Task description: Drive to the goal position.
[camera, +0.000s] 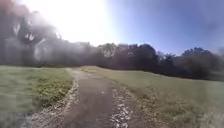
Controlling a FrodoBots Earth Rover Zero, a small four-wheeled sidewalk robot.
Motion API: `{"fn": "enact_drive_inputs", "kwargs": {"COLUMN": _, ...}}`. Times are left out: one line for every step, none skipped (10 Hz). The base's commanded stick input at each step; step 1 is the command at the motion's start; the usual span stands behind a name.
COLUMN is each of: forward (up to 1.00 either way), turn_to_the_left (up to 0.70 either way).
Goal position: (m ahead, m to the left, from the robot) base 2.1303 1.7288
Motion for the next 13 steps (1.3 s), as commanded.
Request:
{"fn": "enact_drive_inputs", "kwargs": {"forward": 0.50, "turn_to_the_left": 0.09}}
{"fn": "enact_drive_inputs", "kwargs": {"forward": 0.50, "turn_to_the_left": 0.27}}
{"fn": "enact_drive_inputs", "kwargs": {"forward": 0.50, "turn_to_the_left": 0.27}}
{"fn": "enact_drive_inputs", "kwargs": {"forward": 0.50, "turn_to_the_left": 0.00}}
{"fn": "enact_drive_inputs", "kwargs": {"forward": 0.50, "turn_to_the_left": 0.00}}
{"fn": "enact_drive_inputs", "kwargs": {"forward": 0.50, "turn_to_the_left": 0.00}}
{"fn": "enact_drive_inputs", "kwargs": {"forward": 0.50, "turn_to_the_left": 0.00}}
{"fn": "enact_drive_inputs", "kwargs": {"forward": 0.50, "turn_to_the_left": 0.00}}
{"fn": "enact_drive_inputs", "kwargs": {"forward": 0.50, "turn_to_the_left": 0.00}}
{"fn": "enact_drive_inputs", "kwargs": {"forward": 0.50, "turn_to_the_left": 0.00}}
{"fn": "enact_drive_inputs", "kwargs": {"forward": 0.50, "turn_to_the_left": 0.00}}
{"fn": "enact_drive_inputs", "kwargs": {"forward": 0.50, "turn_to_the_left": 0.00}}
{"fn": "enact_drive_inputs", "kwargs": {"forward": 0.50, "turn_to_the_left": 0.00}}
